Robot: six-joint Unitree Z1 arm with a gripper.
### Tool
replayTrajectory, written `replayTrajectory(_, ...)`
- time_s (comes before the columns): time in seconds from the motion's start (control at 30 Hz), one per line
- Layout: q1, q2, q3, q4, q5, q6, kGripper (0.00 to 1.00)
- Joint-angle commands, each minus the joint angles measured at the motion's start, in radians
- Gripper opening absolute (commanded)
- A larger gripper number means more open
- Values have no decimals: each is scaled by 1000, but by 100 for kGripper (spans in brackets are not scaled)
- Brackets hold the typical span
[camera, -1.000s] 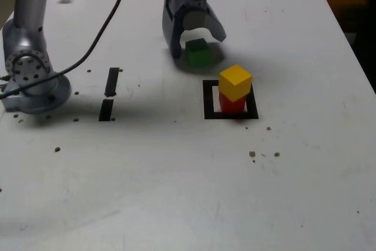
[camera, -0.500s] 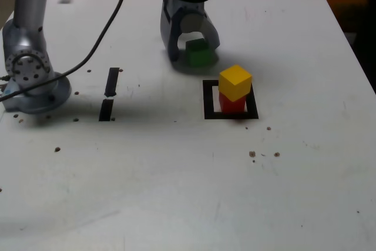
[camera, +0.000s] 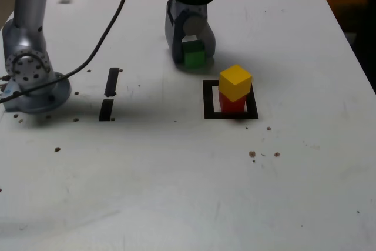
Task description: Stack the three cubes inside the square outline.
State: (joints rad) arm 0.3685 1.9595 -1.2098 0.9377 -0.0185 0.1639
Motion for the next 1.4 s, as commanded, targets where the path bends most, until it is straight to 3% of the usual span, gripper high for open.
replayTrajectory(0.0, 1, -8, -2, -1, -1, 5, 28)
replayTrajectory(0.2, -2, -39, -2, 40, -11, 6, 27)
replayTrajectory(0.63, -81, -121, -84, 214, -34, -20, 27)
replayTrajectory(1.1, -236, -174, -336, 464, -34, -79, 27)
replayTrajectory(1.37, -286, -179, -380, 493, -43, -114, 27)
